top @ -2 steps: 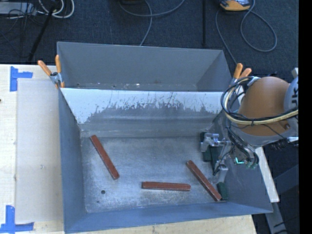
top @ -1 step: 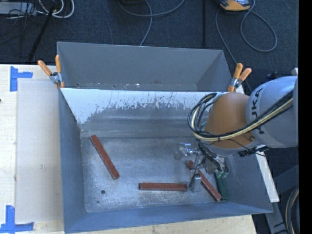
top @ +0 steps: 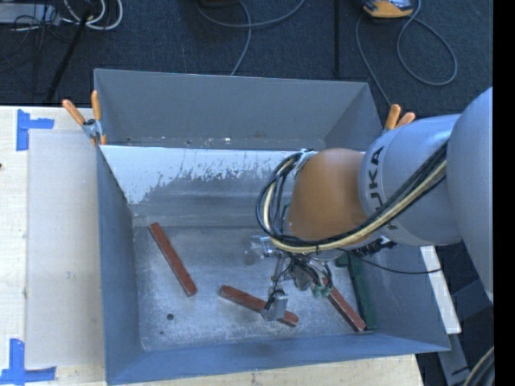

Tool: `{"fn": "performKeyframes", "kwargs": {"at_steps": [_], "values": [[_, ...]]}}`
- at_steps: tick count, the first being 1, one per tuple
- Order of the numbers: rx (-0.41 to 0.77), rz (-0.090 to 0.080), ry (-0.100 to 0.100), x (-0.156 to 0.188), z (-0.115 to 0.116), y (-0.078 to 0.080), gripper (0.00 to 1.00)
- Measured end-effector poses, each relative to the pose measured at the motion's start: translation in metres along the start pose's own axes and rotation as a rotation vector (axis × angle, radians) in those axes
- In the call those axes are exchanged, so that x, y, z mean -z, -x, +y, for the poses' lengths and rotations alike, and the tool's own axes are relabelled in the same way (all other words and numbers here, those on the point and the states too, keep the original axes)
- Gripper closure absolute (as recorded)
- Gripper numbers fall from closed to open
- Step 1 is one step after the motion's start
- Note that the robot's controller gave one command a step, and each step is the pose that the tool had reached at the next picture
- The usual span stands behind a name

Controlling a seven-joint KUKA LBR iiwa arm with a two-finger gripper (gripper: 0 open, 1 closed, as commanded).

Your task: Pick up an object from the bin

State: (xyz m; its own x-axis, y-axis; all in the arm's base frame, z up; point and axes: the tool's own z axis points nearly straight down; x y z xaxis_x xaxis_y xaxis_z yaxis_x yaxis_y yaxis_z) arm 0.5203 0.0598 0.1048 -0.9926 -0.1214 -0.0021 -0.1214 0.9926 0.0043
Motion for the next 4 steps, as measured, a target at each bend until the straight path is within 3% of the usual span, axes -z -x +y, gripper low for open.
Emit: {"fn": "performKeyframes", "kwargs": {"at_steps": [1,2,3,4], "values": [[-0.039,-0.004,-0.004,-0.034,-0.007,-0.043,0.00],[-0.034,0.002,-0.004,-0.033,-0.006,-0.043,1.00],[-0.060,-0.003,-0.004,0.034,0.003,-0.047,1.00],[-0.073,-0.007,-0.002,0.152,0.047,-0.020,1.00]]}}
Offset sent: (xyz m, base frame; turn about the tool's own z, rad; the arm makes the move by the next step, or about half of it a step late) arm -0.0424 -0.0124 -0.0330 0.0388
